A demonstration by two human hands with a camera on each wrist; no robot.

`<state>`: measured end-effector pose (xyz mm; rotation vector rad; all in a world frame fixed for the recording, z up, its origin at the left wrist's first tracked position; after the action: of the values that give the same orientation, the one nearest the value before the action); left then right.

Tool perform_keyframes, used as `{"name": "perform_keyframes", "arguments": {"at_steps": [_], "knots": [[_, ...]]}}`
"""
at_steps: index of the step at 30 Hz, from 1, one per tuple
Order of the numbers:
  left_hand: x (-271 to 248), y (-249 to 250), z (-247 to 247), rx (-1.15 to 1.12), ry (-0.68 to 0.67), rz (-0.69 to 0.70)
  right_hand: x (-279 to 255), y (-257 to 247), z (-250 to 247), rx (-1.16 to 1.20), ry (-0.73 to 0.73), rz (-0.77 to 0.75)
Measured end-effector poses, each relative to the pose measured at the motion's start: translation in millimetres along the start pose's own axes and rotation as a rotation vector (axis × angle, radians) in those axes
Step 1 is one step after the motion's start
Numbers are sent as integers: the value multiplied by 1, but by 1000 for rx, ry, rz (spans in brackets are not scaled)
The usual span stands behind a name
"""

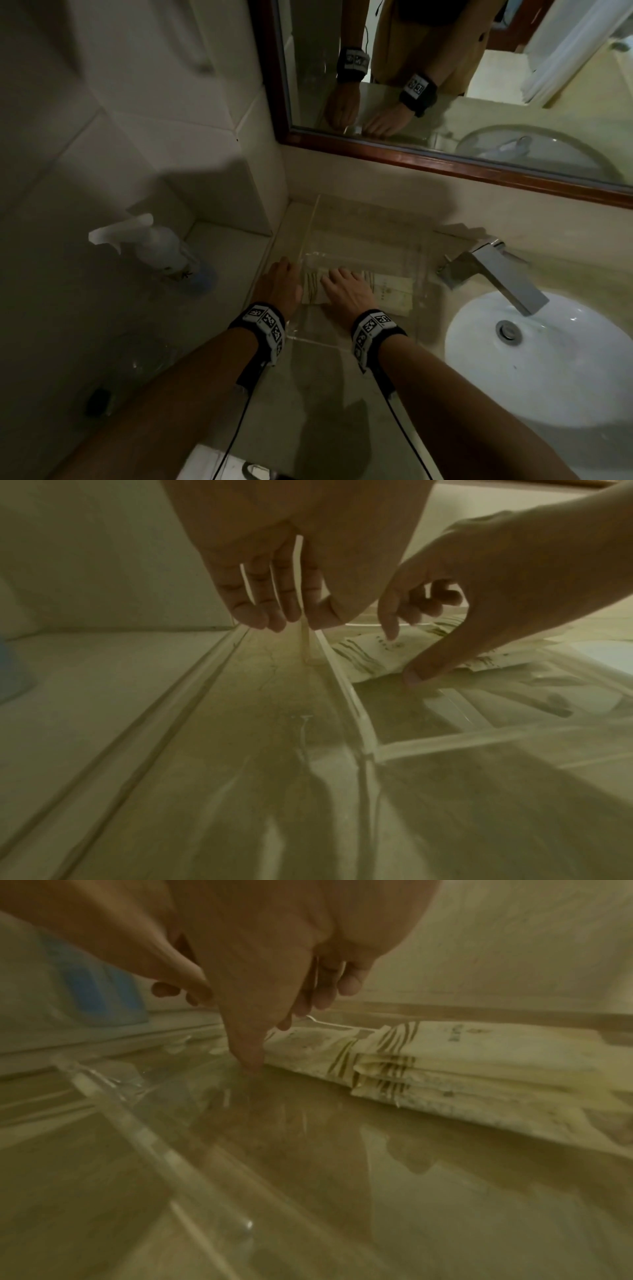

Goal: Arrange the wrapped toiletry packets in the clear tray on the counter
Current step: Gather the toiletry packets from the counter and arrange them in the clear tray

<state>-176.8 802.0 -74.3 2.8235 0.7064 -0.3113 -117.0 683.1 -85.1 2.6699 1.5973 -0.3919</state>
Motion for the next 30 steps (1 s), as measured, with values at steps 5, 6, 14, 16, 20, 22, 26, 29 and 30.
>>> {"name": "perform_keyframes", "arguments": {"at_steps": [5, 6, 14, 16, 20, 22, 26, 29, 30], "knots": [[-2, 6, 0, 13, -11, 16, 3, -8, 5, -46, -41, 5], [-2, 6, 0, 12, -13, 17, 3, -8, 6, -51, -58, 9], [-3, 6, -2, -1, -19, 19, 5, -12, 10, 7, -126, -15], [-5, 7, -2, -2, -14, 20, 5, -12, 10, 29, -129, -9], [-7, 5, -2, -1, -13, 14, 3, -13, 12, 53, -138, 2], [-8, 6, -2, -3, -15, 13, 3, -14, 12, 53, -144, 11], [-7, 7, -2, 6, -12, 20, 4, -14, 8, 90, -156, 66], [-5, 7, -5, -3, 1, 36, 1, -13, 6, 84, -130, 83], [-5, 7, -6, -10, 3, 37, 0, -12, 6, 86, -118, 91]]}}
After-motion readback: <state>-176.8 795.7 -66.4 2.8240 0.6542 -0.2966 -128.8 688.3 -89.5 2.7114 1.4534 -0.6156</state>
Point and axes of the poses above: each hand's wrist, its own x-axis towards the middle knuckle, its own z-axis out of the palm, y = z × x, the point moved 4 cm from there along x, towards the middle knuckle, and after that the axes turned 3 degrees about -z, right-handed, at the moved point
